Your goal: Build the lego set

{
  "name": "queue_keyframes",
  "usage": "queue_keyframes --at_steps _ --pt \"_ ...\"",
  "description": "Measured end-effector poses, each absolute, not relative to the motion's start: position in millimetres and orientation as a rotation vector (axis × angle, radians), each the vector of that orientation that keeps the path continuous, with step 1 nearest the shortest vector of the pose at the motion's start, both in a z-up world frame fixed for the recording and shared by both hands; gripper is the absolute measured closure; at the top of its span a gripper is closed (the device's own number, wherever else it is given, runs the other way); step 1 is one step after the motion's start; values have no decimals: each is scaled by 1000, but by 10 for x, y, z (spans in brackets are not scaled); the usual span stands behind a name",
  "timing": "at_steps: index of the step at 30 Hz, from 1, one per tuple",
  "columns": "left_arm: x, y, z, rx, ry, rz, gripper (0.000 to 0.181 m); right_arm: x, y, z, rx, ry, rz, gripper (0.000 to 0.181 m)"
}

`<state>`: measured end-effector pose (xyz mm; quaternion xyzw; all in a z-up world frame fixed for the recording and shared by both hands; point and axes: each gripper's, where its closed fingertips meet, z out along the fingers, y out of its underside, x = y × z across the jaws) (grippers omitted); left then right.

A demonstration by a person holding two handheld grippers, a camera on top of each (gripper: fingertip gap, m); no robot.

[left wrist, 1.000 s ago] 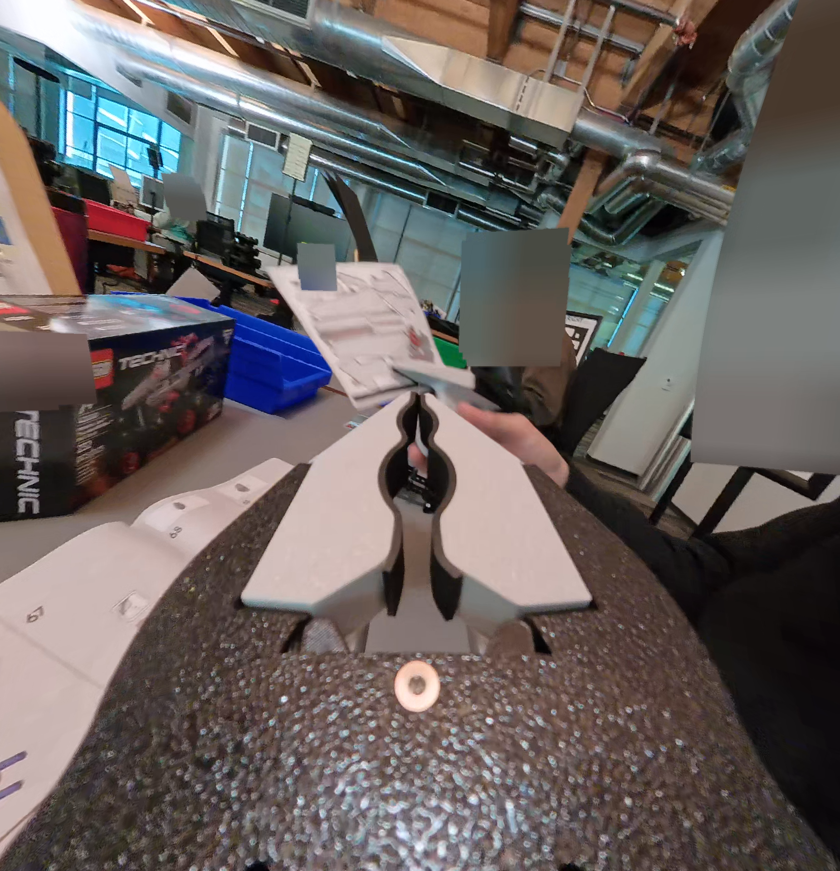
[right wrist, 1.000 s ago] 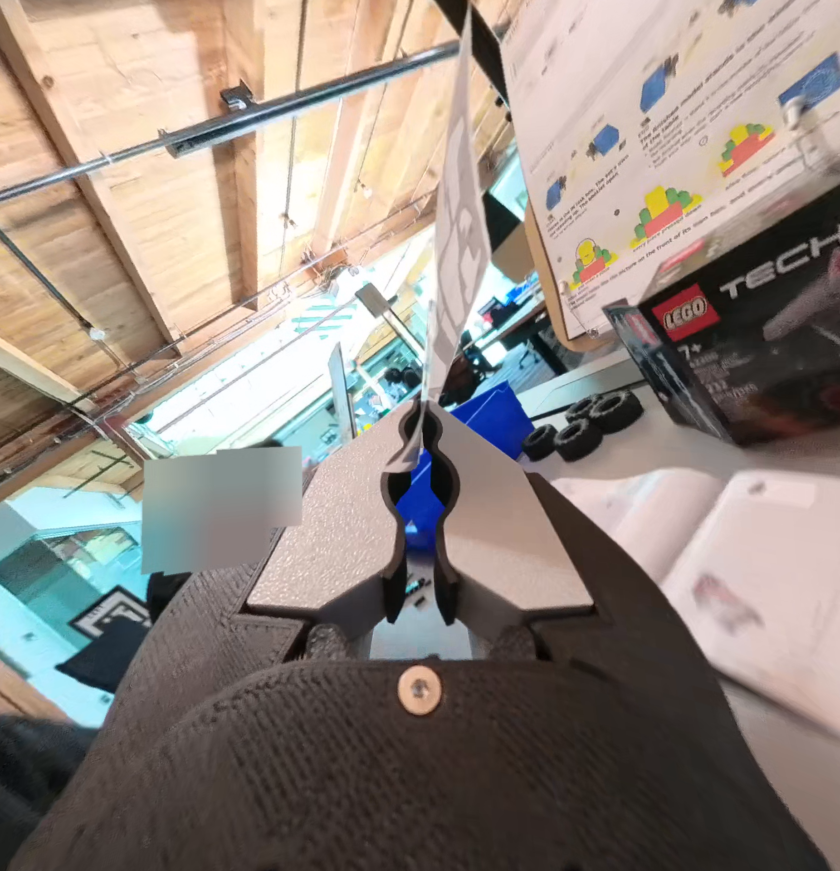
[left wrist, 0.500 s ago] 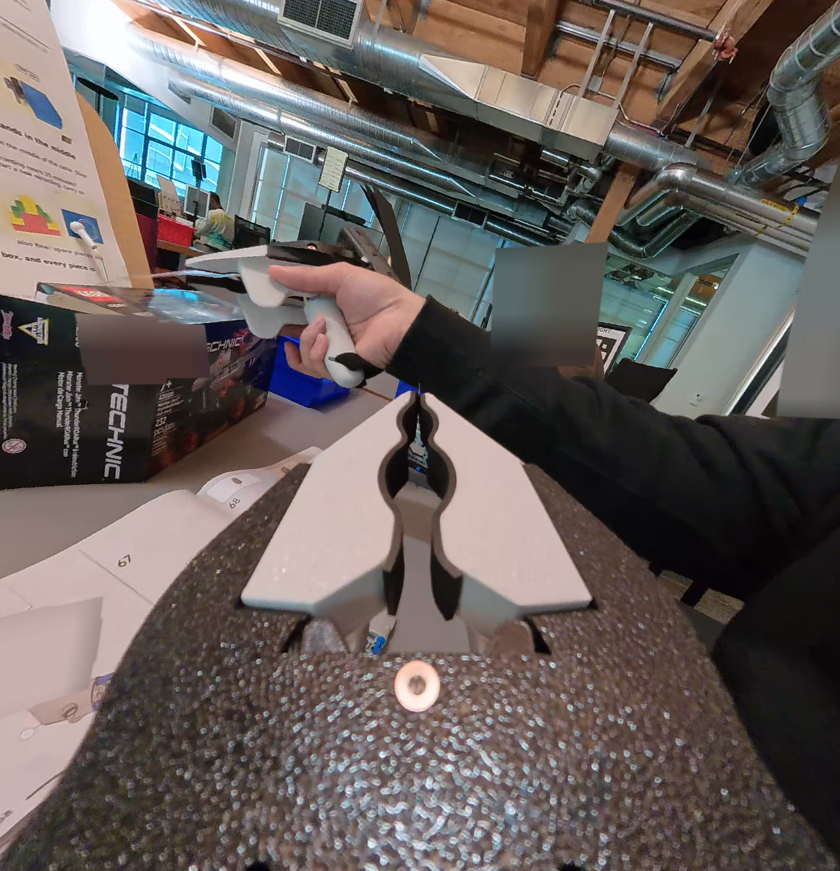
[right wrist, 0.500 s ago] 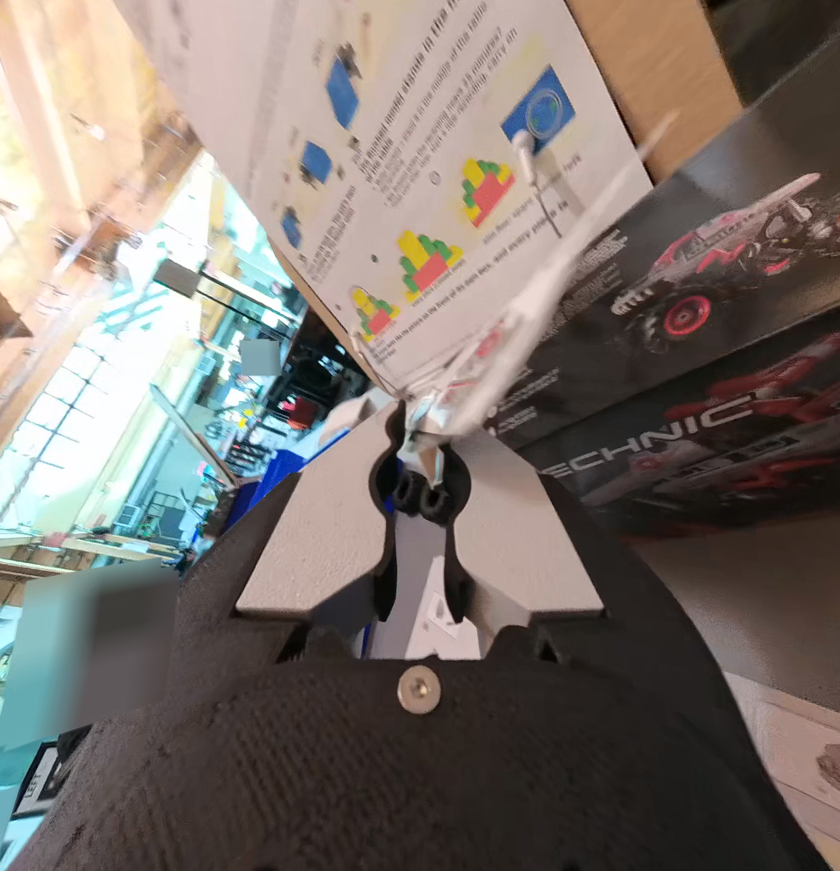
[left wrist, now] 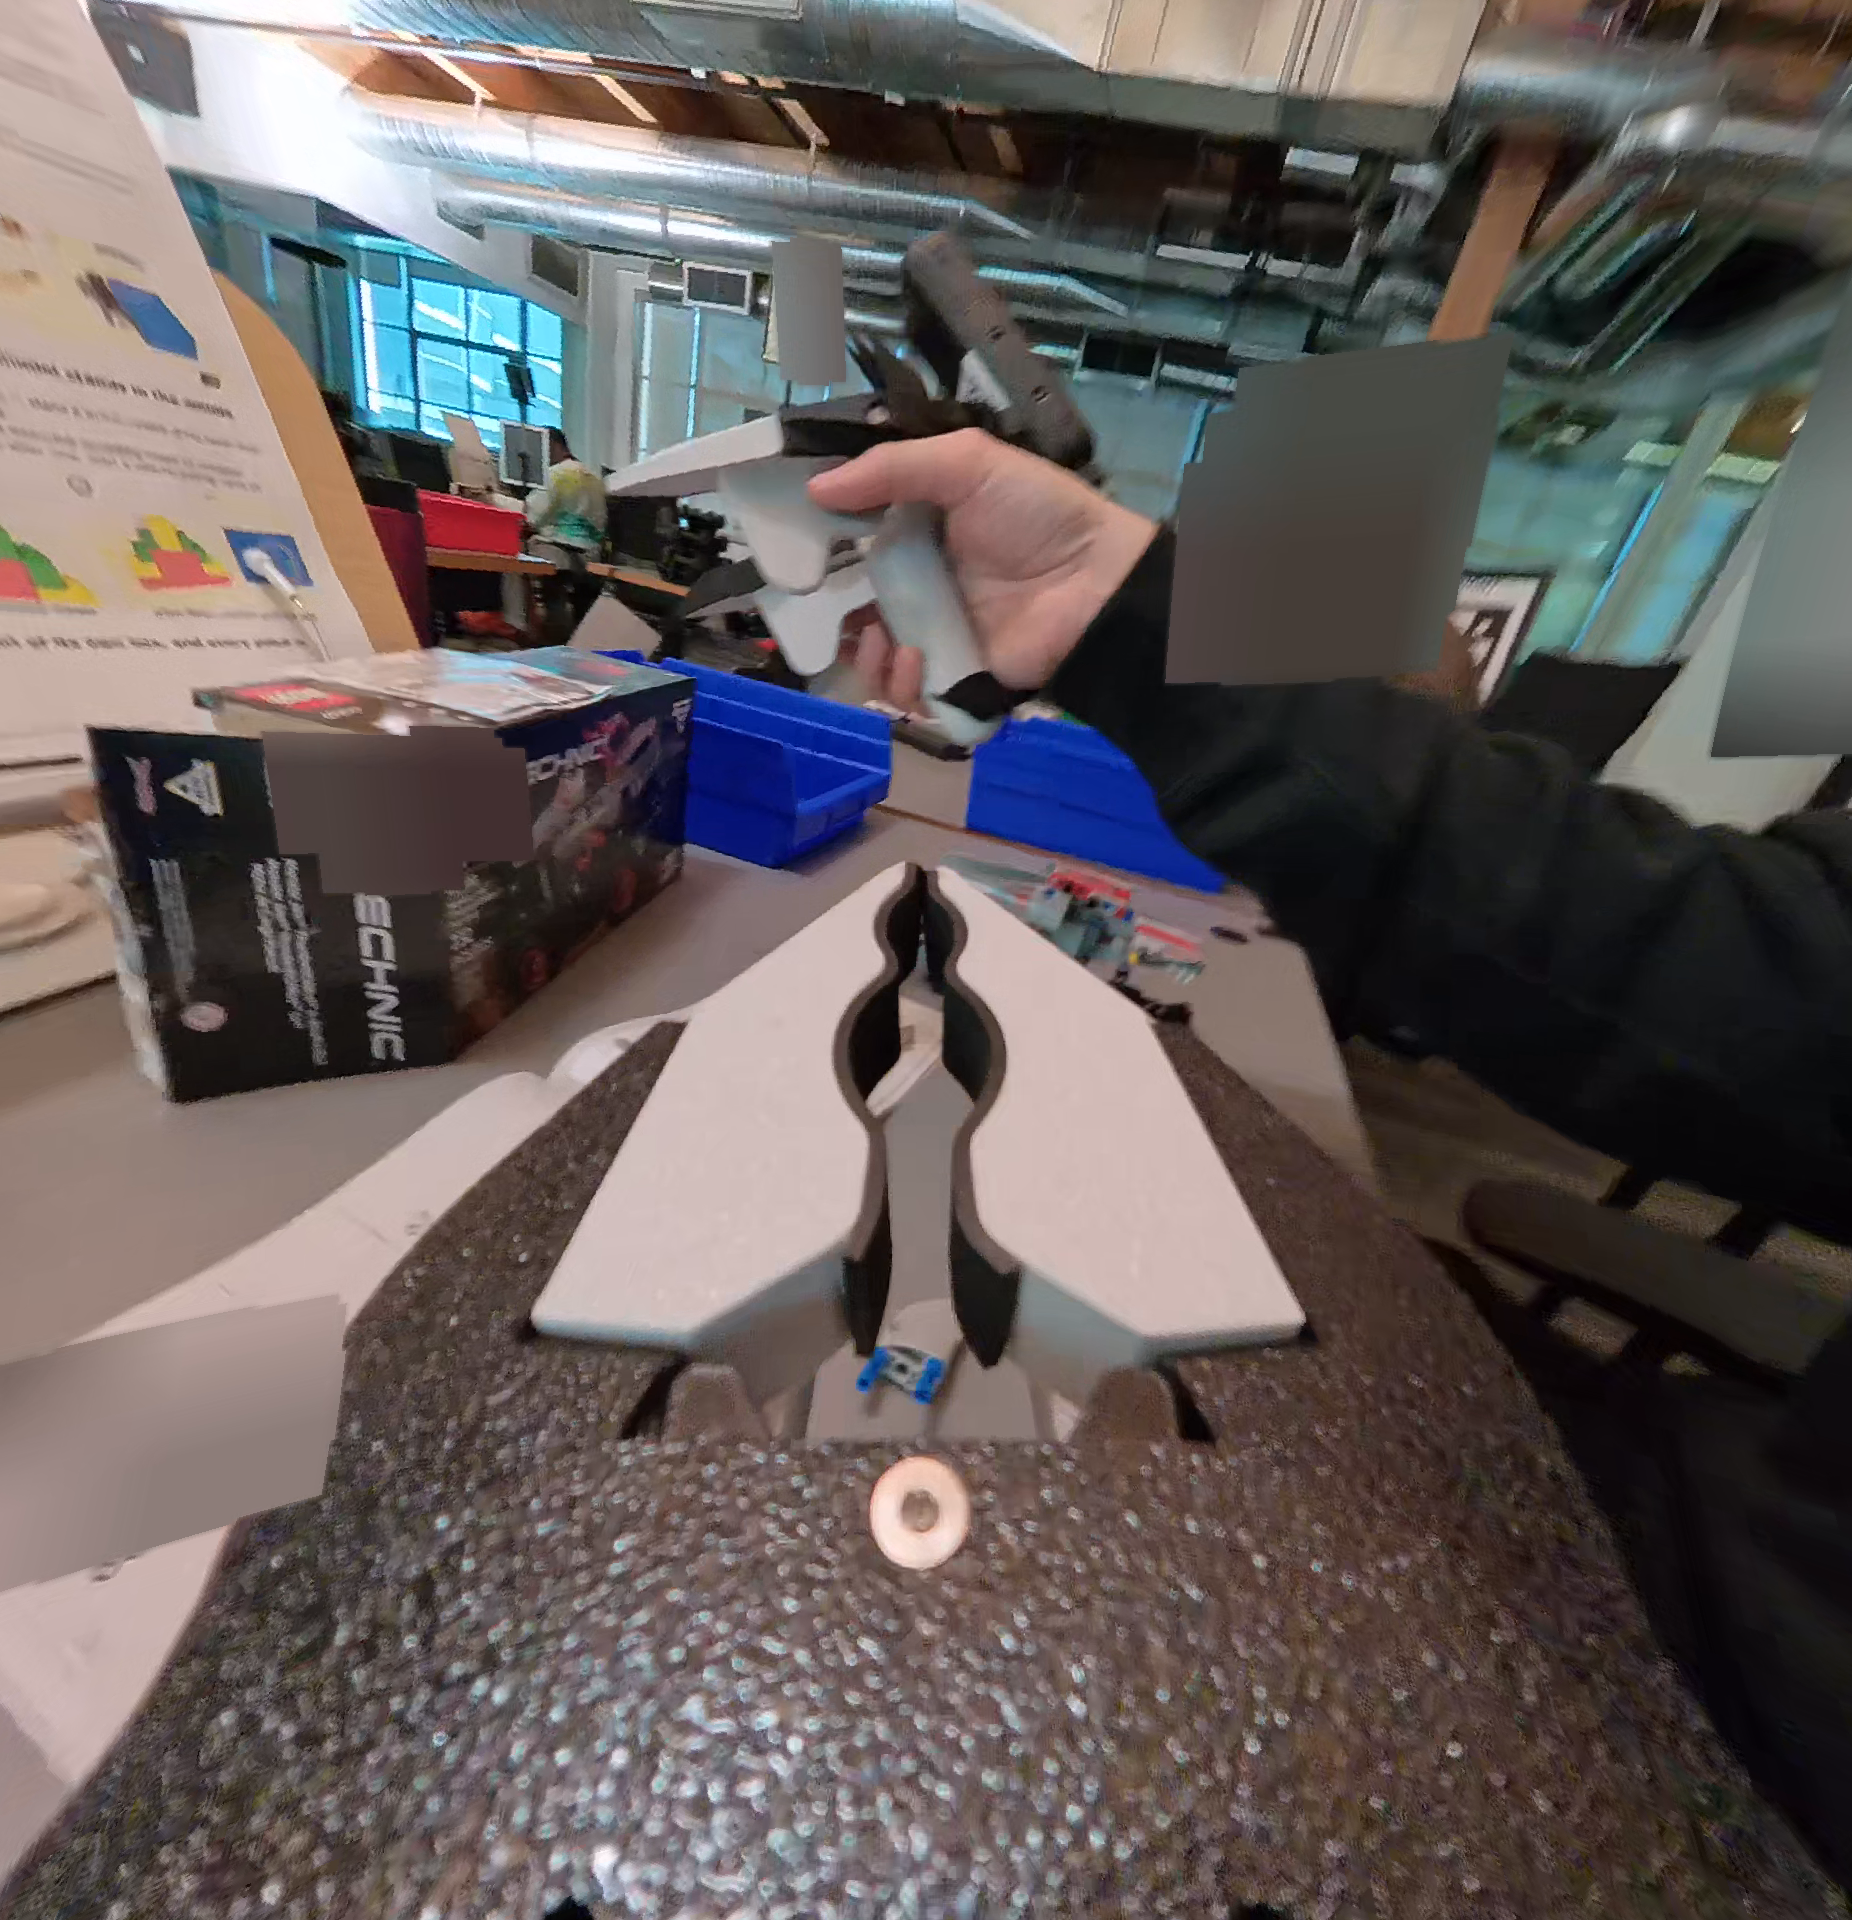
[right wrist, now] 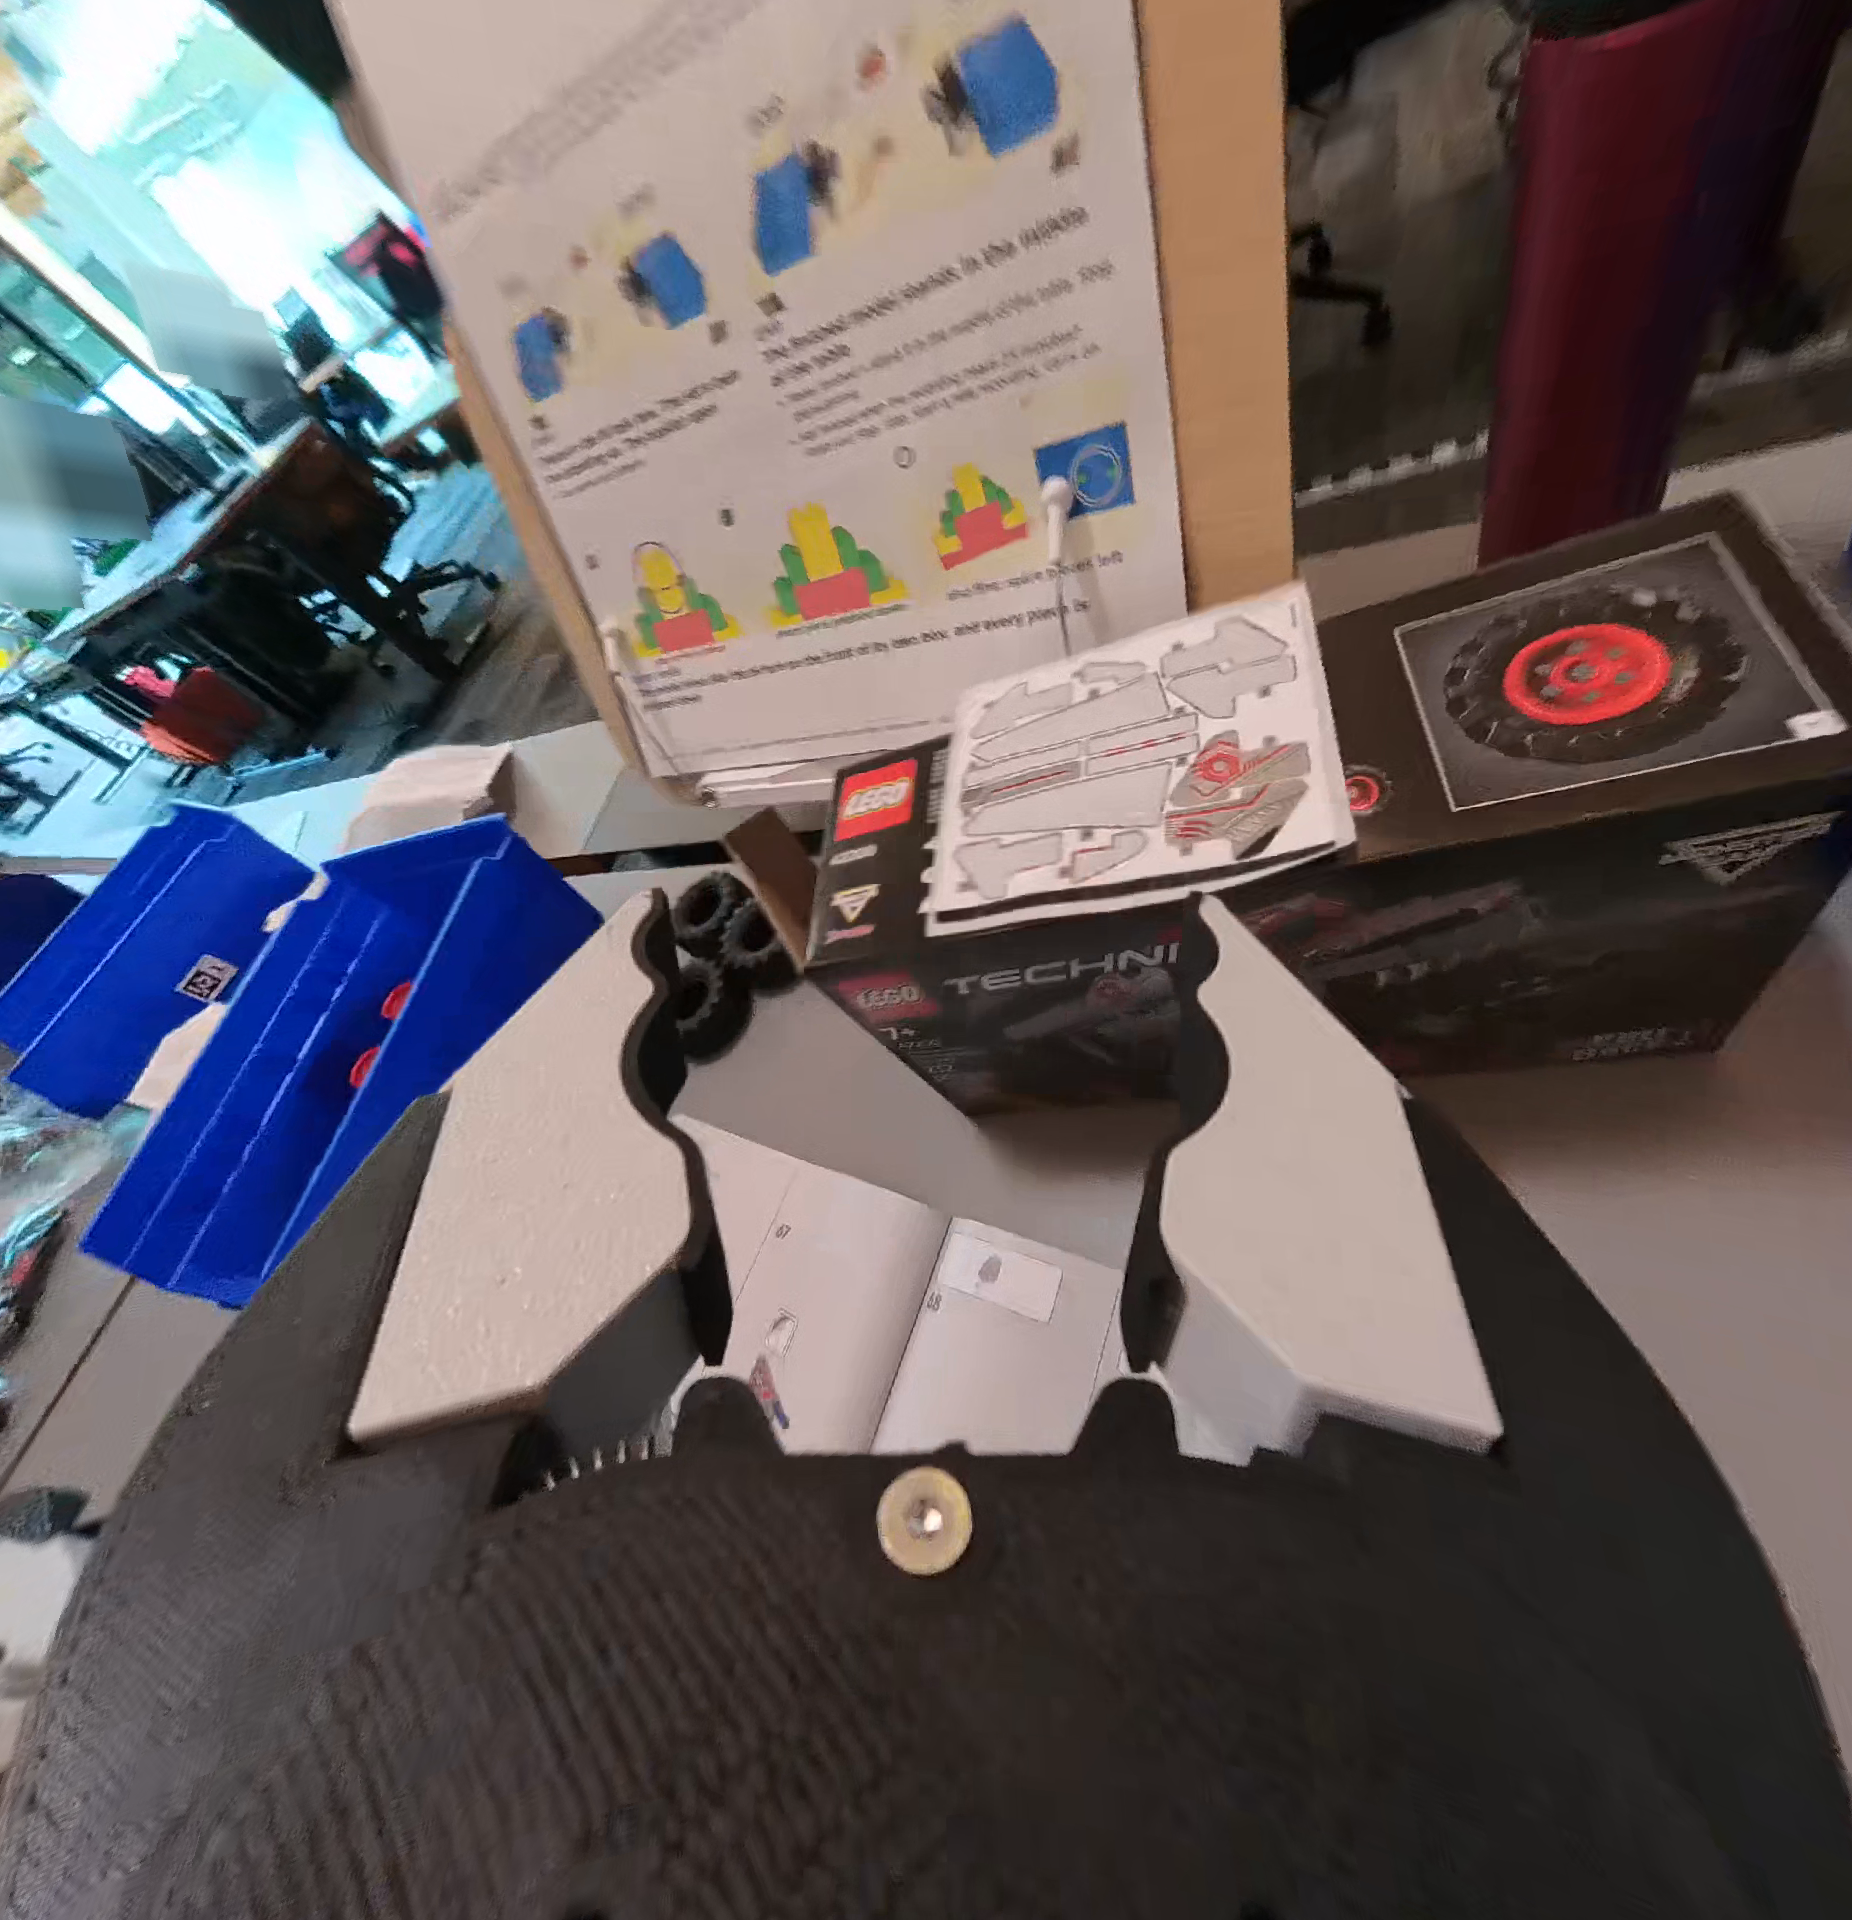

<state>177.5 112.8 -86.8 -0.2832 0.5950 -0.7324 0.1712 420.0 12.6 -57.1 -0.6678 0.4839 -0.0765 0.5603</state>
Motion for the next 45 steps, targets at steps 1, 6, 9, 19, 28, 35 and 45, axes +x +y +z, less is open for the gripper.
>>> queue_keyframes --at_steps 1,6,9,19,28,35,45 --pt "1775 1097 -885 -768 1702 -2017 181 4083 81 -493 -1555 1103 -210 87" --pt "1843 1007 -960 -508 1664 -1480 181 2906 243 -313 -1419 833 4 102" --pt "1783 954 -919 -200 1535 -994 181 2268 338 -739 -1419 810 153 105" --pt "1484 414 -1084 341 1216 -307 181 1499 357 -1358 -1186 861 595 141" --pt "1468 269 -1230 422 1228 -234 181 1469 321 -1251 -1011 830 769 156" --pt "1462 223 -1321 449 1250 -228 181 1491 303 -1341 -1014 843 786 170" --pt "1496 201 -1412 459 1276 -228 181 1524 269 -1404 -1086 815 702 181"
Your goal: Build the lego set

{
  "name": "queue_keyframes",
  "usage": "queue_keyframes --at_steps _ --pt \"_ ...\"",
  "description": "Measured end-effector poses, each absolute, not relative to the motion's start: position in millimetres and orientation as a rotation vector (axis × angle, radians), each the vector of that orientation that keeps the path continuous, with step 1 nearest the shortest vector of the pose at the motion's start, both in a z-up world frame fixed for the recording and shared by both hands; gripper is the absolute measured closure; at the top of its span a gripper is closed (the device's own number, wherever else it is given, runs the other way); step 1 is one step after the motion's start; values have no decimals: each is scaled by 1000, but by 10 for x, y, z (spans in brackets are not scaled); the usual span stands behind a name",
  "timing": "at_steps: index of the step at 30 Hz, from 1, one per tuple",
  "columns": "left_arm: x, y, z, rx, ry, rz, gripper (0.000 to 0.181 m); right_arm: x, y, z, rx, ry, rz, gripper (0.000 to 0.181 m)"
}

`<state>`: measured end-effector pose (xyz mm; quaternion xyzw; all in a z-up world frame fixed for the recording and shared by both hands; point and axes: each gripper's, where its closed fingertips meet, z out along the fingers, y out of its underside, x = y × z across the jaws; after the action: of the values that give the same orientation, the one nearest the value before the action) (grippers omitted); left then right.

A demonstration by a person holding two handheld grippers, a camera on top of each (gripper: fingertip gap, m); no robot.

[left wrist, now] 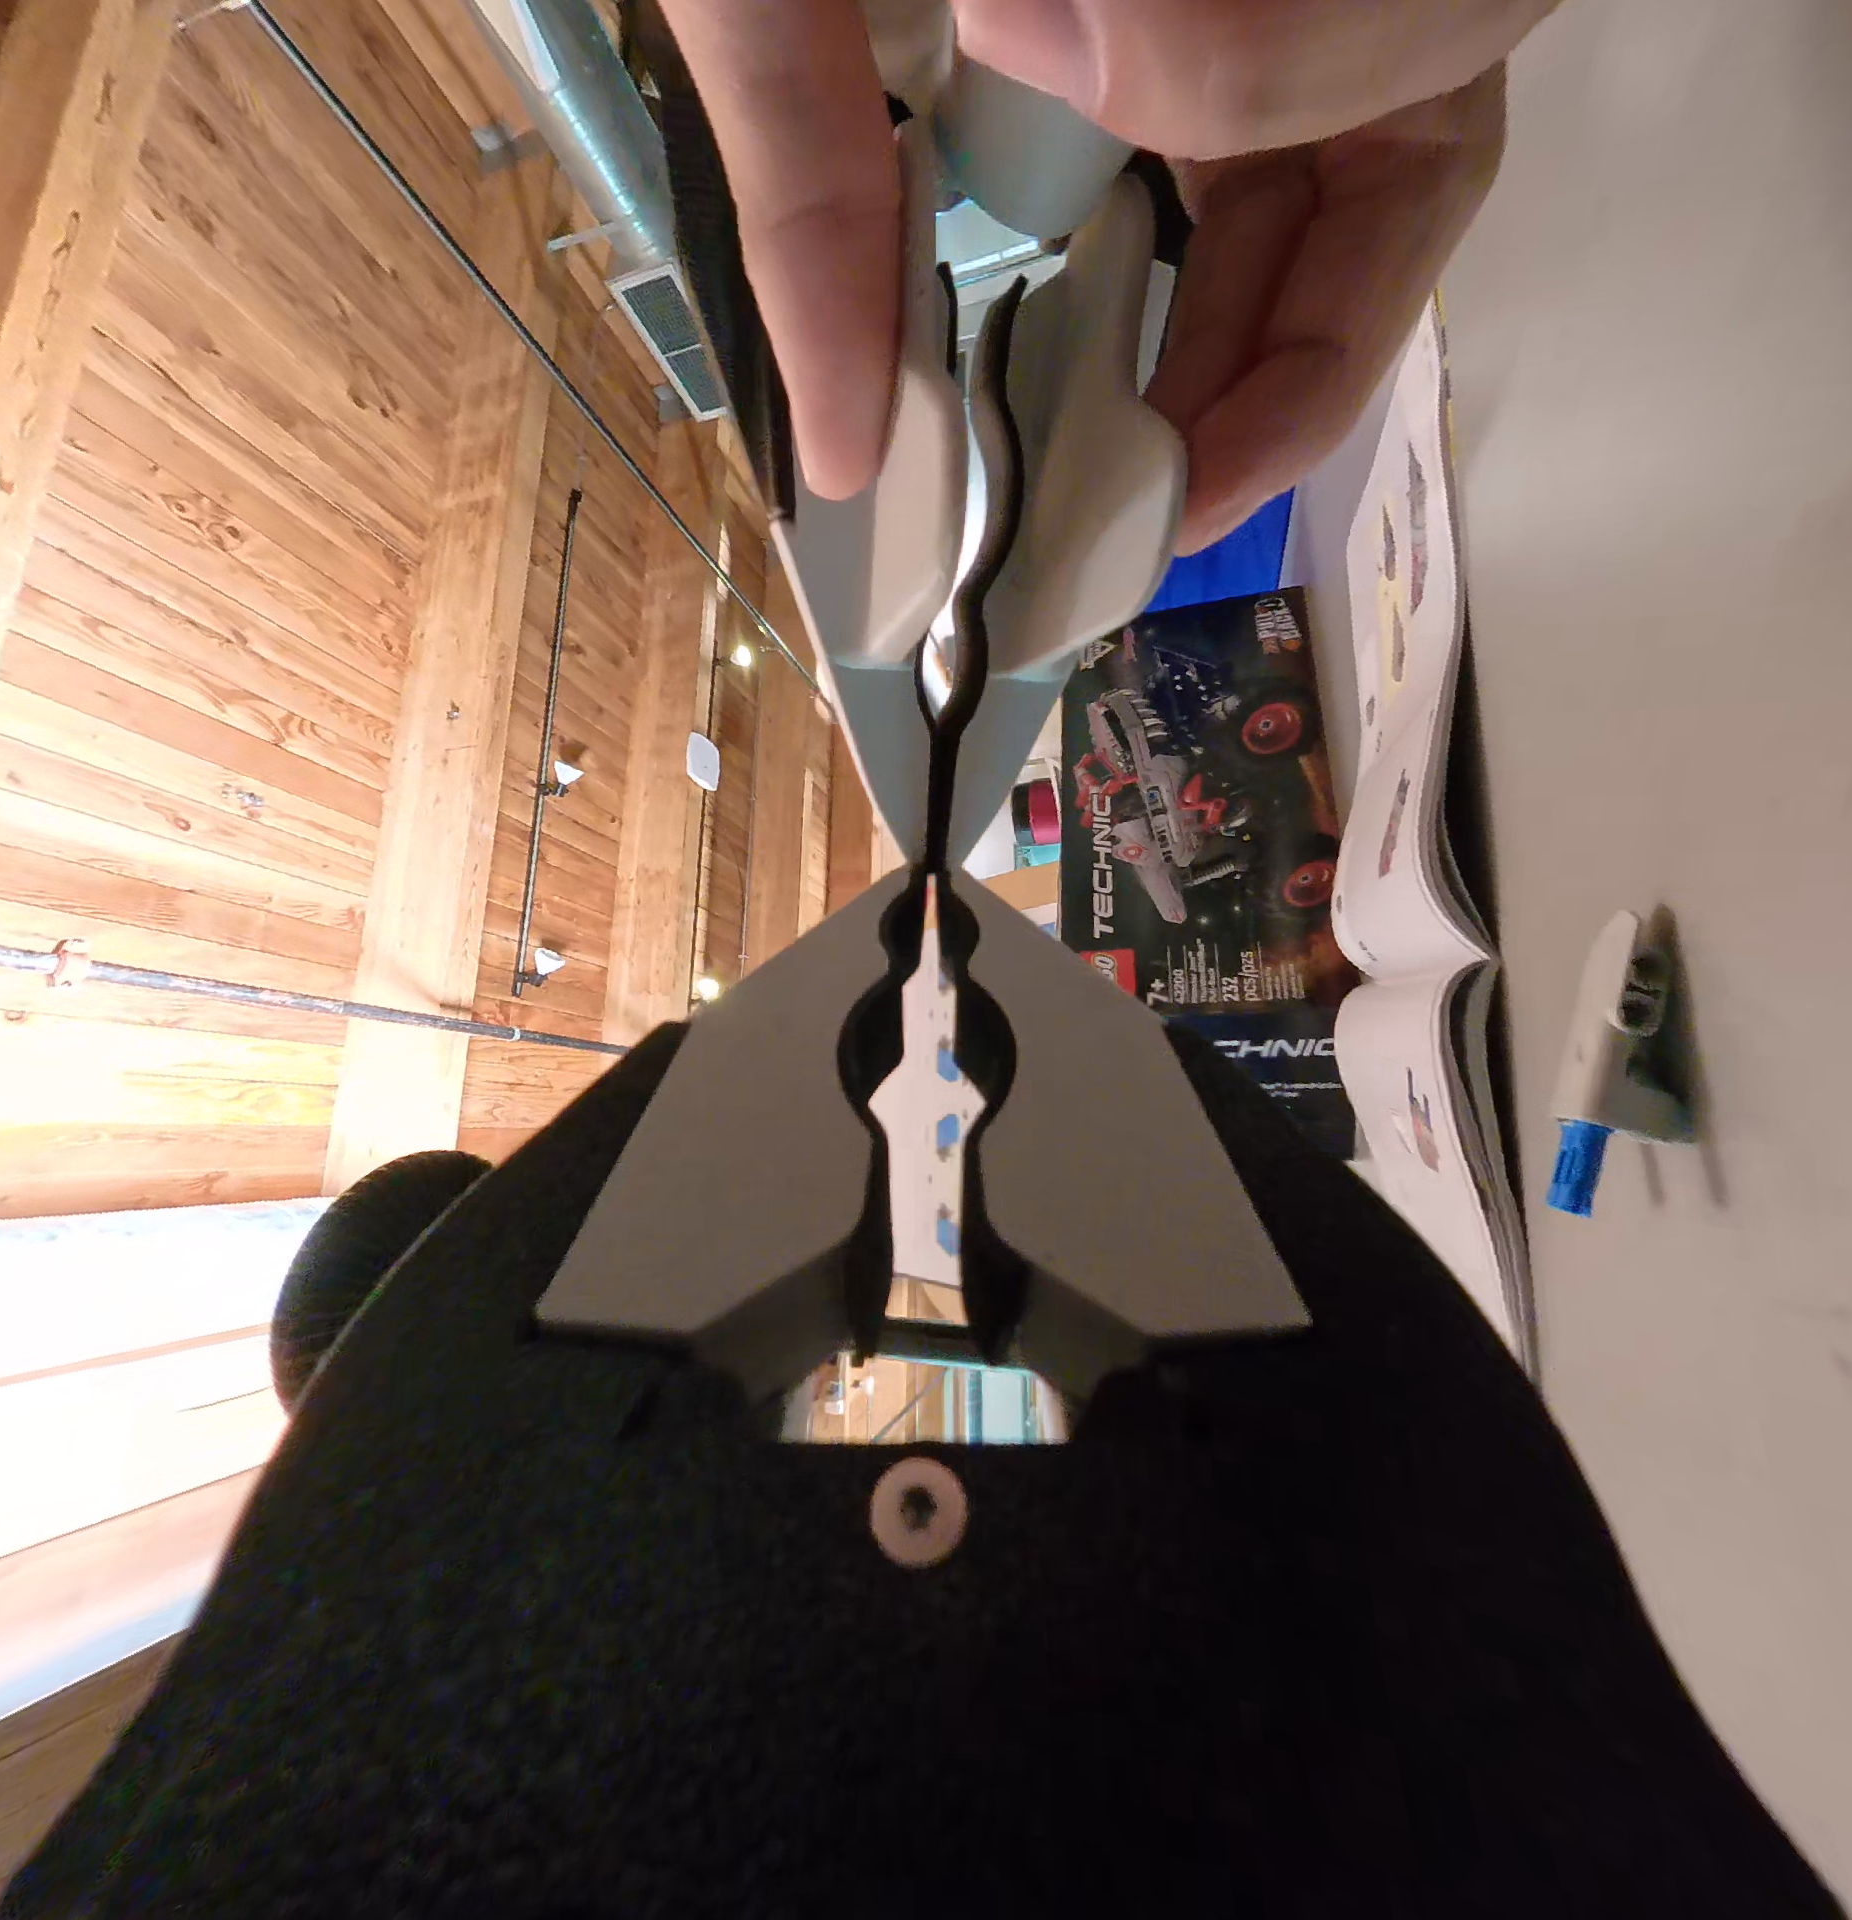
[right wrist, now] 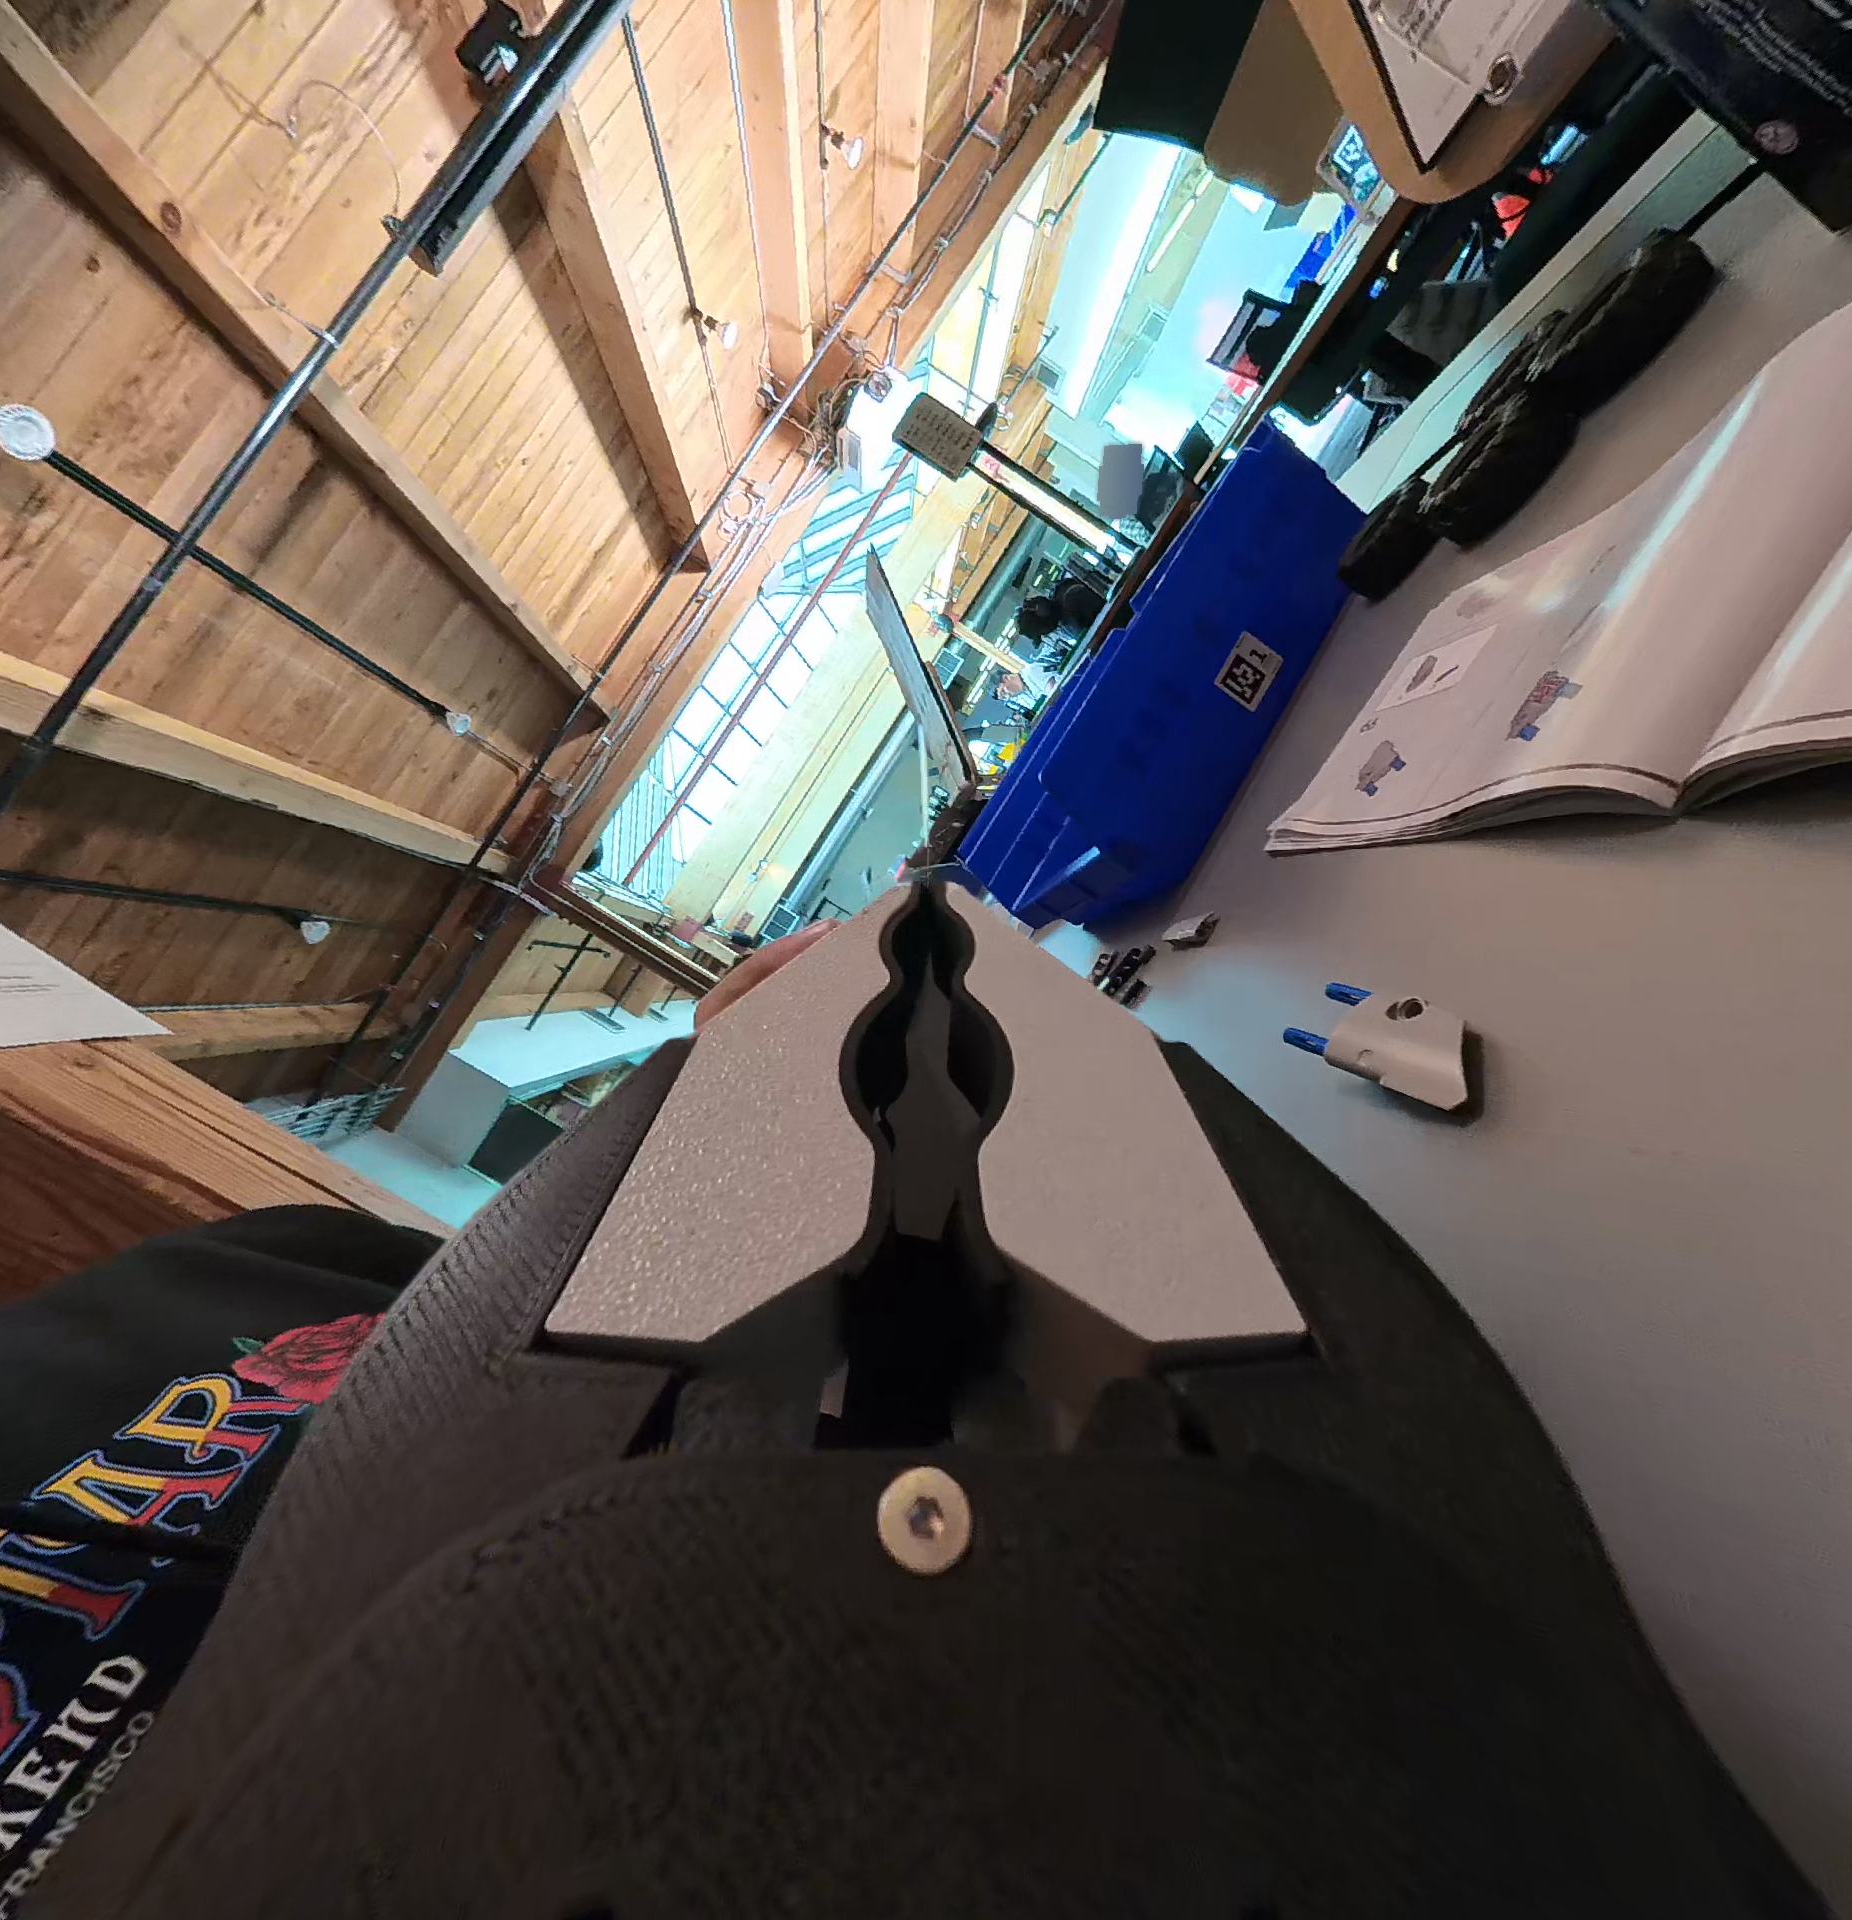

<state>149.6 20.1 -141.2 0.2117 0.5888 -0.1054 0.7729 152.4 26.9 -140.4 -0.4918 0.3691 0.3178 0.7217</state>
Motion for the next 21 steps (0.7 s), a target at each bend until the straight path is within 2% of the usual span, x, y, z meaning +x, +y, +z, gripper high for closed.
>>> queue_keyframes --at_steps 2,7,10,15,21 --pt "1502 198 -1437 458 1291 -234 181 1544 261 -1427 -1104 820 678 181" --pt "1518 220 -1509 442 1356 -272 166 1681 110 -1439 -1141 840 565 181" --pt "1585 299 -1560 340 1485 -402 149 1694 58 -1461 -1204 823 530 181" --pt "1647 474 -1456 39 1743 -869 146 1661 49 -1535 -1328 774 518 181" --pt "1462 529 -1369 -392 2289 -1678 150 1423 204 -1870 -1697 614 556 181"
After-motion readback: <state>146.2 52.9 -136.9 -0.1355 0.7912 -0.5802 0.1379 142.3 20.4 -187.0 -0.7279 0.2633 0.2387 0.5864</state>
